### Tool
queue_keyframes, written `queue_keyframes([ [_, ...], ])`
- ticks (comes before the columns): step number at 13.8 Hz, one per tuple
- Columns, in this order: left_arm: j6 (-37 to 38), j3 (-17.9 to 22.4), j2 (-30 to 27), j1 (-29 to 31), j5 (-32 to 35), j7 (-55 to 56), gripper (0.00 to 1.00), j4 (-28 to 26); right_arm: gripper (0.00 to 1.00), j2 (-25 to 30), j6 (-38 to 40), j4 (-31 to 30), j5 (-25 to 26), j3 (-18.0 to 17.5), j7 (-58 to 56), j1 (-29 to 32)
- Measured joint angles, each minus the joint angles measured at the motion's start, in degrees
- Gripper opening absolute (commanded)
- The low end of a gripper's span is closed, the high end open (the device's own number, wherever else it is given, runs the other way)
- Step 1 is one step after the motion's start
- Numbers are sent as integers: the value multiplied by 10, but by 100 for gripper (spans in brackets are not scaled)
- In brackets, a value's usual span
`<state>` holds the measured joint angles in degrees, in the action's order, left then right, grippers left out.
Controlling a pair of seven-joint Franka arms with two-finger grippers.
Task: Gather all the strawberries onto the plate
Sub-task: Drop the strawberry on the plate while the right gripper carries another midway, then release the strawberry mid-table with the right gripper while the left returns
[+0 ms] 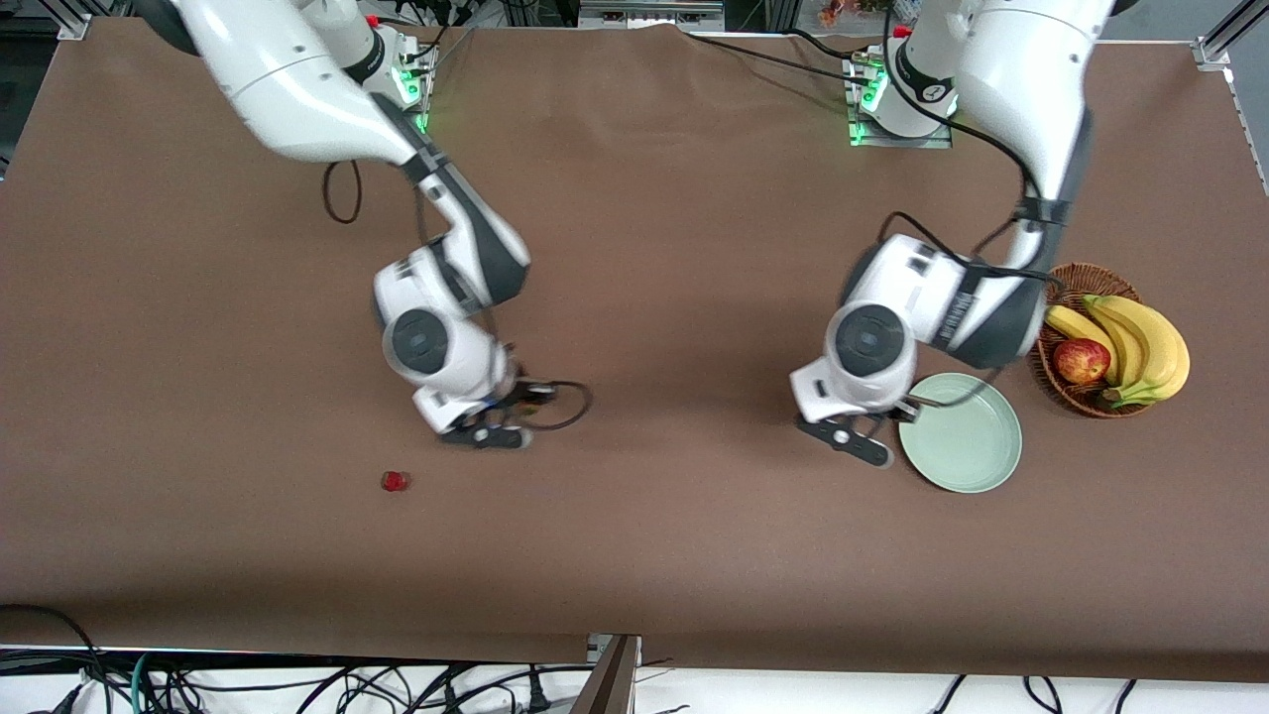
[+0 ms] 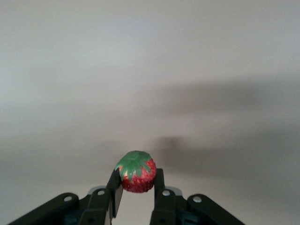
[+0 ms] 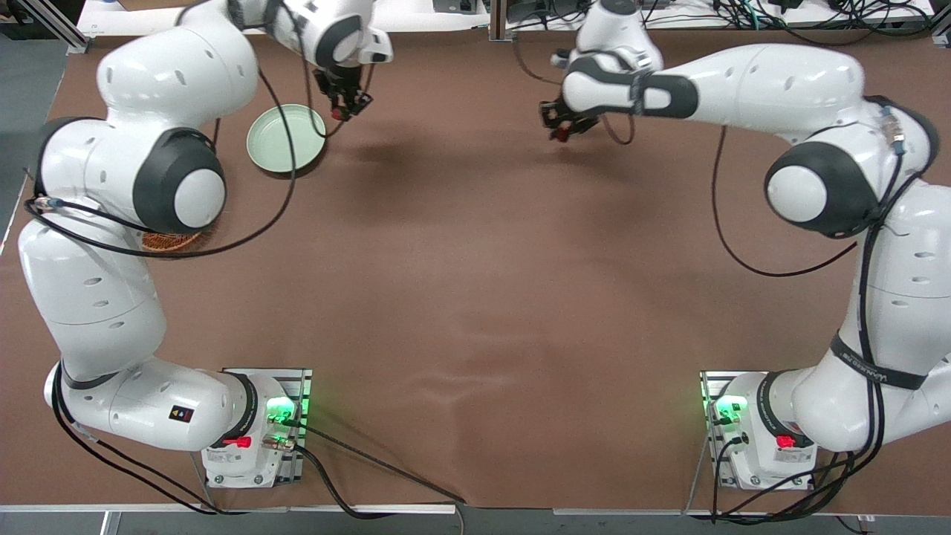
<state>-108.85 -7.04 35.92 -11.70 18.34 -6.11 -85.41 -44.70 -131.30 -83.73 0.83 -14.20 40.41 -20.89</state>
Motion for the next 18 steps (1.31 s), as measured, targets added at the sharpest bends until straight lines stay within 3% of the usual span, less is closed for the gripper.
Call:
queue_keyframes([
  [2,-3,0,5,64,-71,-122,22,-3,10,-17,-39,10,0,3,87,-56],
  [5,-40,-2,34,137,-142,-284,23,-7,10,-40,-81,24,0,4,128,-91],
  [8,-68,-7,61,154,-149,-342,53,-7,12,-69,-111,48,0,3,147,-129],
  [9,-69,-11,67,153,-149,-344,67,-8,25,-78,-115,56,0,4,156,-139],
  [10,-69,-15,73,151,-150,-344,100,-9,63,-84,-116,63,0,4,161,-144],
  [11,-70,-17,78,148,-150,-344,100,-10,100,-88,-116,67,0,5,161,-146],
  [18,-49,-18,63,147,-151,-347,100,-1,100,-82,-107,90,5,36,122,-137],
])
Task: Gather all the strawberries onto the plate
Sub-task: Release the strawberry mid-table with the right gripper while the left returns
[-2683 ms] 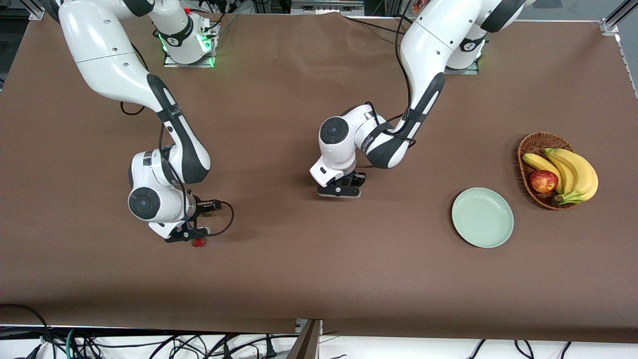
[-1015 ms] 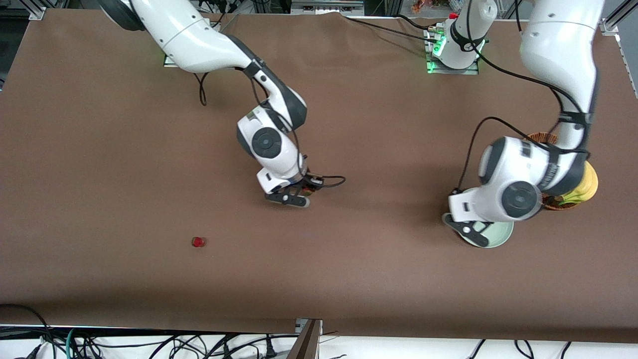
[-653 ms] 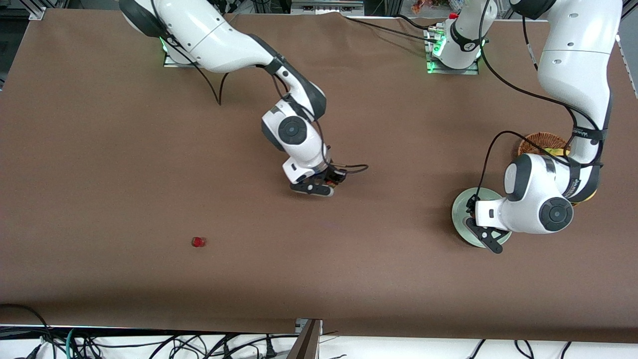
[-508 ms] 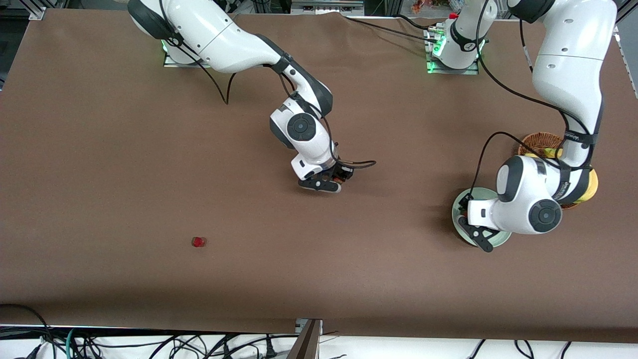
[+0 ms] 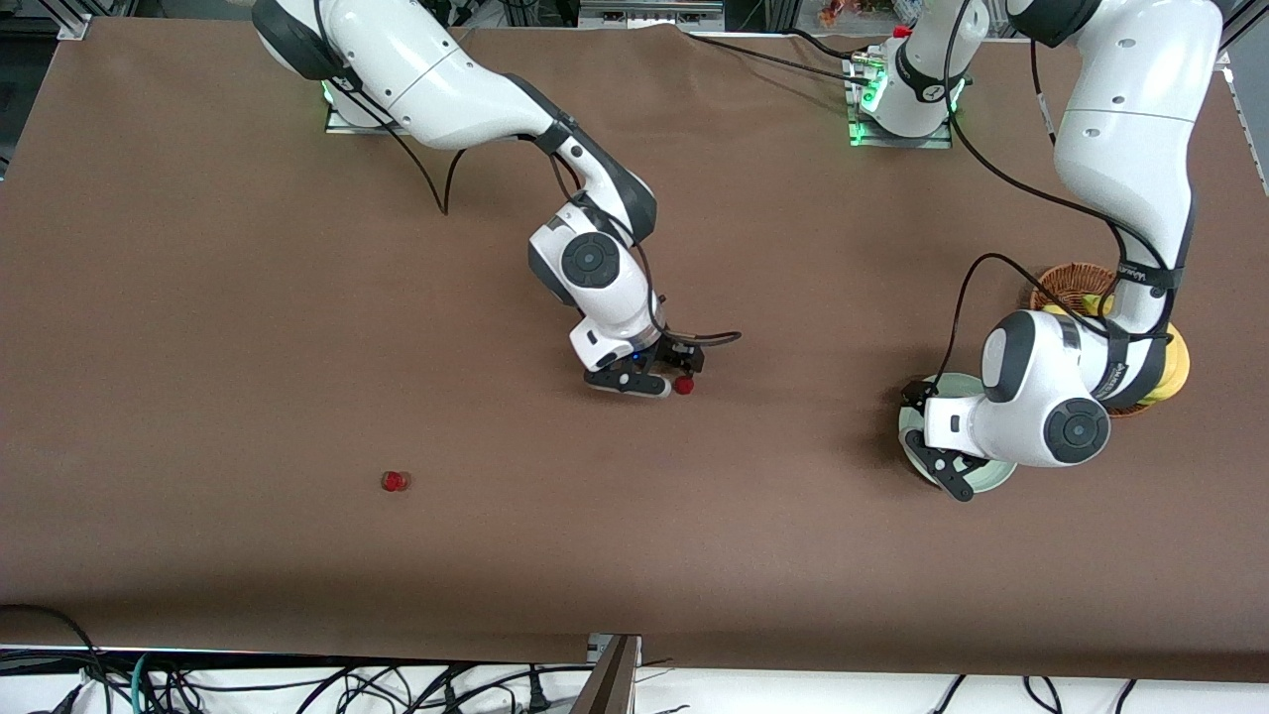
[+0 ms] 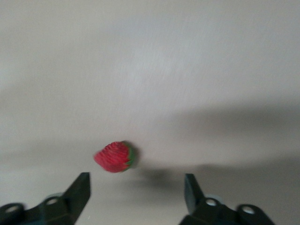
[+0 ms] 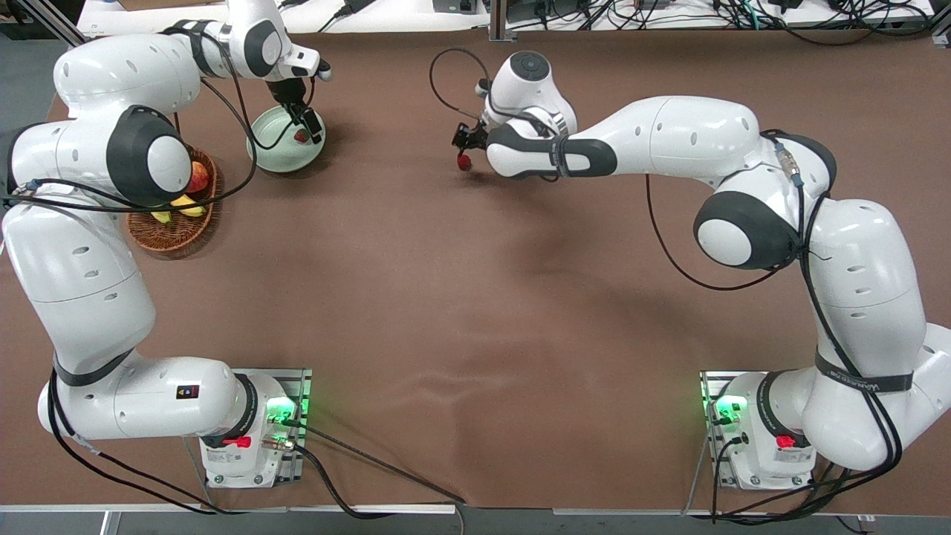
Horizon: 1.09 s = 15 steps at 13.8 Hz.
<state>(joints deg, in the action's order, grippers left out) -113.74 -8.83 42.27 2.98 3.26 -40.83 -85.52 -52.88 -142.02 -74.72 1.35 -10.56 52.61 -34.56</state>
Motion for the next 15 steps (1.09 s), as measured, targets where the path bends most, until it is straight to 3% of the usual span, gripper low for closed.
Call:
queue_keyframes([
  [3,29,-5,-33,-27,0,32,100,1,100,17,56,6,0,8,-114,49],
  [8,45,-9,-50,-114,0,265,100,2,100,44,131,6,0,10,-285,150],
  [12,-10,-10,-43,-180,-1,364,100,20,100,48,201,6,2,21,-411,205],
  [15,-75,-10,-12,-206,-1,371,100,42,100,52,233,5,5,74,-516,217],
])
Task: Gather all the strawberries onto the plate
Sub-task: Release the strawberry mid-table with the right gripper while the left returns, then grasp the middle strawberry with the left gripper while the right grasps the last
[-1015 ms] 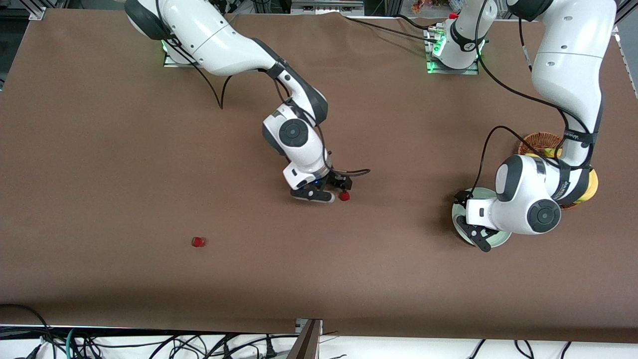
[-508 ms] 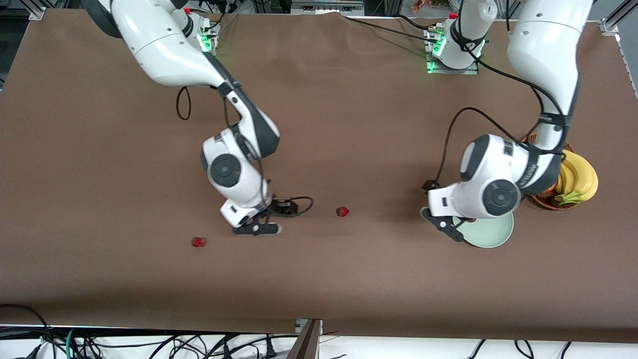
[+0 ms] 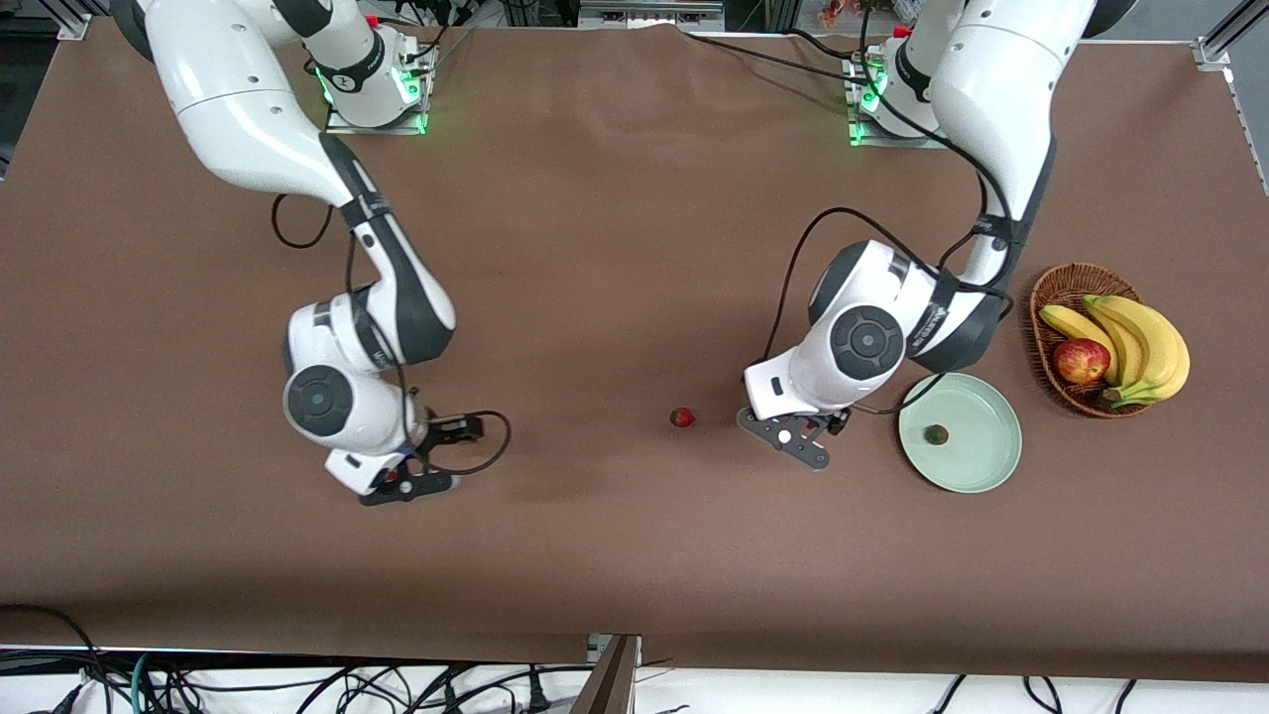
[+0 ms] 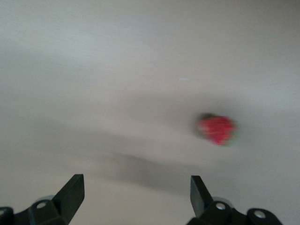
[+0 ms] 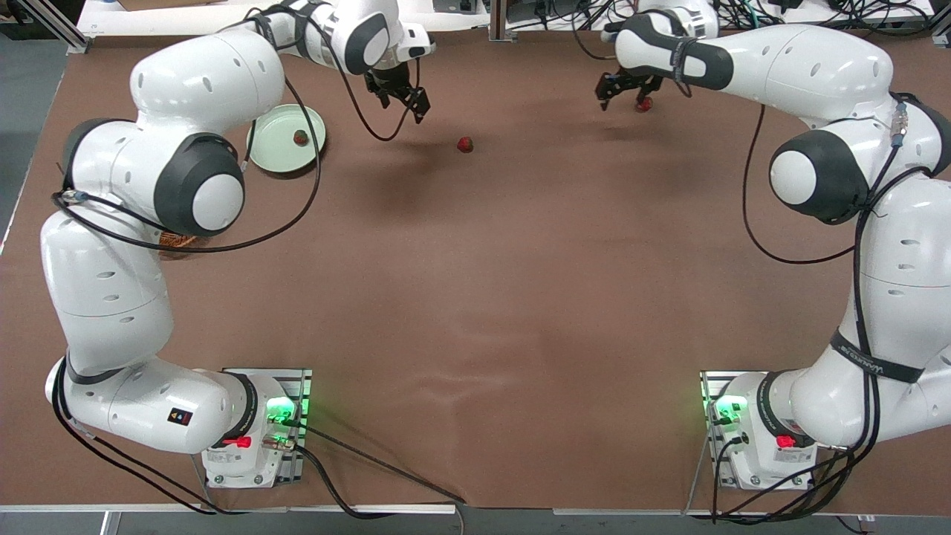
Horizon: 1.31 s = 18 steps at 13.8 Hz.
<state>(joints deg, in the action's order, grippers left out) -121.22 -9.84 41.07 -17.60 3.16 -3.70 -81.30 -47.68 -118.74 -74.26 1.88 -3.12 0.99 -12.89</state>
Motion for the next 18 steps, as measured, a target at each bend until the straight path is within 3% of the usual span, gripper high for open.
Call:
queue_keyframes([
  [3,-89,0,33,-44,0,-1,100,14,100,0,1,-10,0,38,-86,7],
  [7,-206,7,87,-68,1,-25,100,18,100,-1,-36,-22,0,39,-100,10],
  [16,-217,11,108,-107,17,-35,100,13,99,-23,-135,-39,0,39,-101,7],
  [17,-217,12,110,-108,23,-35,100,13,95,-25,-142,-40,0,39,-103,7],
  [18,-217,14,111,-108,26,-35,100,13,81,-27,-147,-41,0,39,-106,8],
])
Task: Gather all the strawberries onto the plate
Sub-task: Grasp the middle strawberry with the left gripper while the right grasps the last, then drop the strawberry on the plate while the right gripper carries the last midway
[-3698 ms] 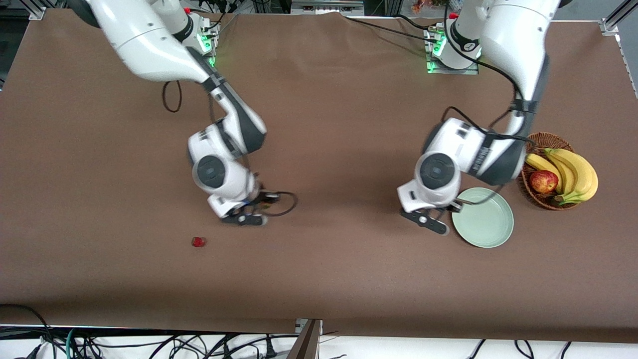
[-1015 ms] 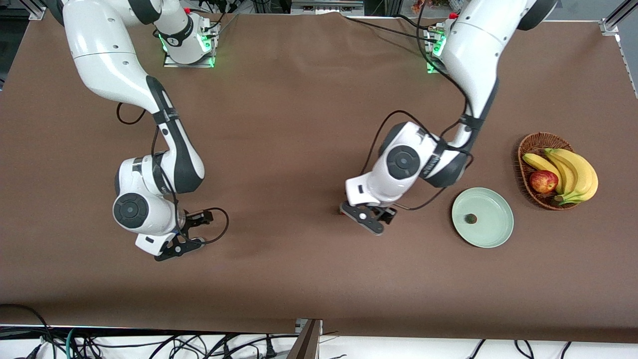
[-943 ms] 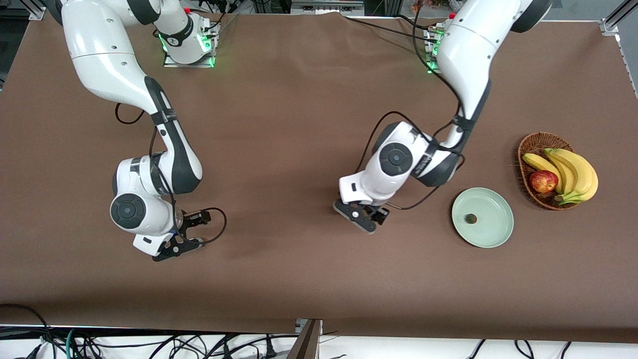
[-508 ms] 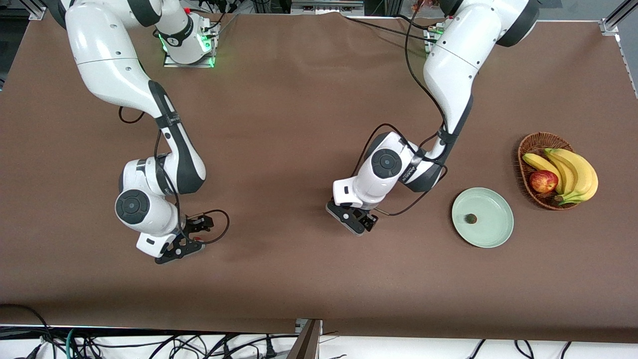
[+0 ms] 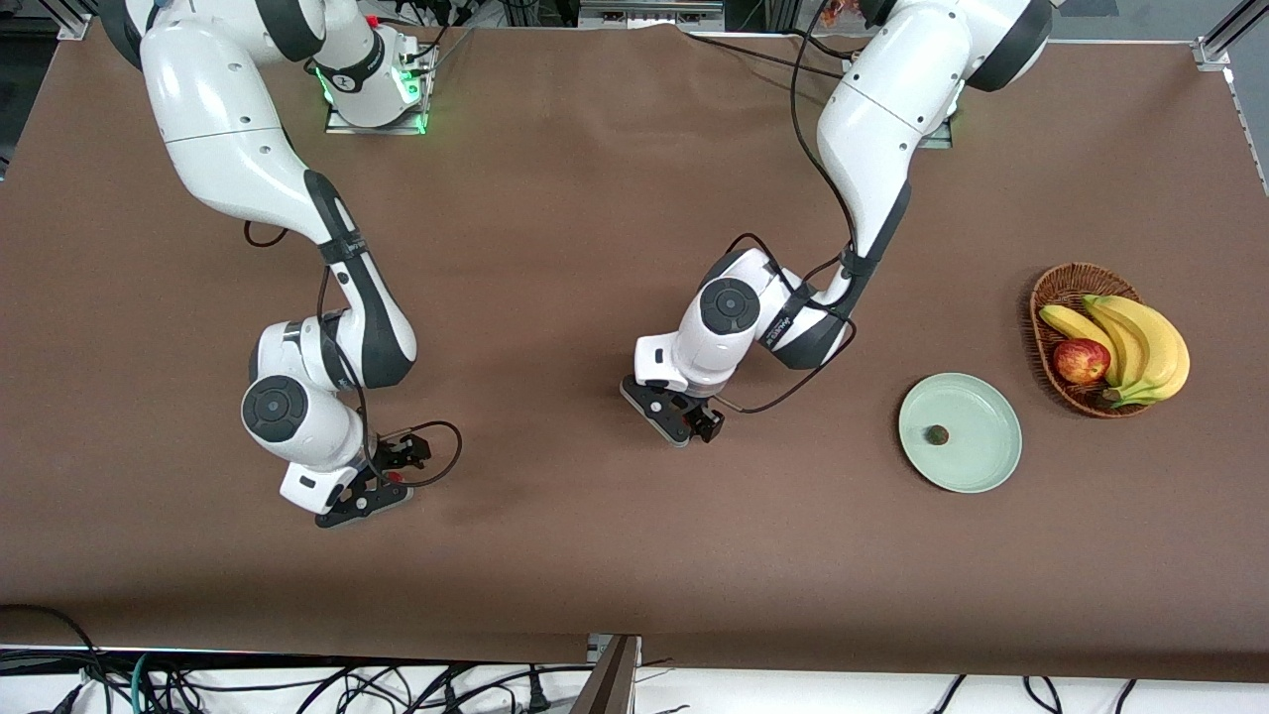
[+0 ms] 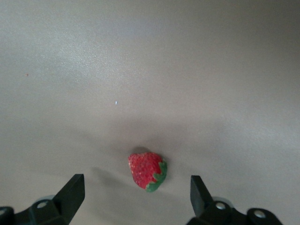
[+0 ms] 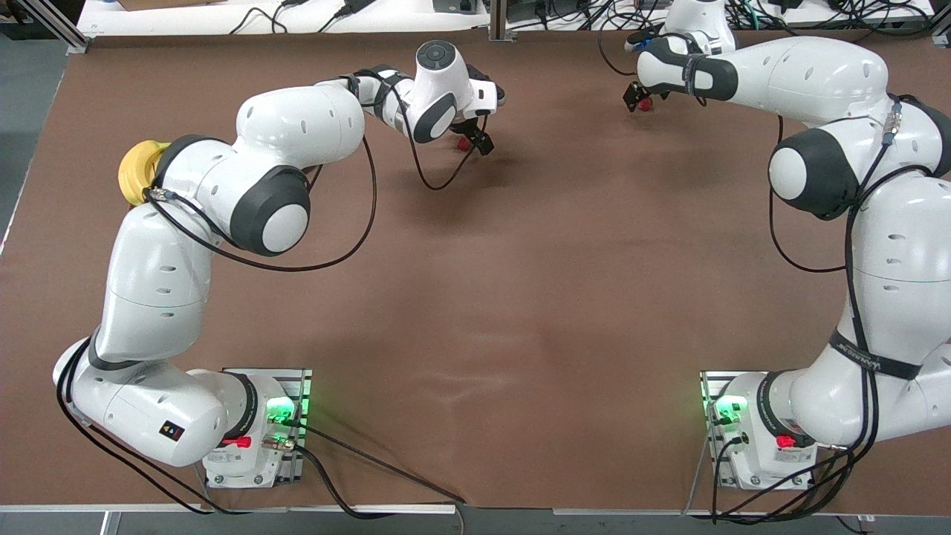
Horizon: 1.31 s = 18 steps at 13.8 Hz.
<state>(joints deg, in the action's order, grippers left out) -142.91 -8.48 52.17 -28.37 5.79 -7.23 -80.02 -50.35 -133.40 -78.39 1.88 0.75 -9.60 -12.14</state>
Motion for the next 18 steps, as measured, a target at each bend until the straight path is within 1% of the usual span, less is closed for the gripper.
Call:
queue_keyframes([
  [1,0,1,1,0,1,0,94,0,68,-2,-3,-1,0,0,-2,0],
  [2,0,2,1,0,1,0,80,-1,57,-3,-6,-1,0,0,-2,0],
  [3,0,2,1,0,2,0,61,-2,52,-3,-8,-2,0,0,-2,0],
  [4,0,3,1,0,2,0,51,-3,52,-3,-8,-2,0,0,-3,0],
  [5,0,3,1,0,2,0,40,-4,48,-3,-9,-2,0,0,-3,0],
  [7,1,4,1,0,2,0,13,-8,34,-3,-9,-2,0,0,-3,0],
  [8,1,5,1,0,2,0,7,-10,28,-3,-9,-2,0,0,-3,0],
  [9,1,6,0,0,2,0,3,-10,25,-3,-9,-2,0,0,-3,0],
  [11,3,7,-1,2,2,0,3,-10,24,-3,-9,-2,0,0,-5,0],
  [13,32,9,-9,8,2,0,3,-7,24,-2,-10,-2,0,0,-6,0],
  [15,104,11,-40,27,2,0,3,-1,24,-2,-10,-1,0,-3,-6,0],
  [18,233,7,-108,84,2,-11,4,3,24,6,0,1,-16,-15,6,-9],
])
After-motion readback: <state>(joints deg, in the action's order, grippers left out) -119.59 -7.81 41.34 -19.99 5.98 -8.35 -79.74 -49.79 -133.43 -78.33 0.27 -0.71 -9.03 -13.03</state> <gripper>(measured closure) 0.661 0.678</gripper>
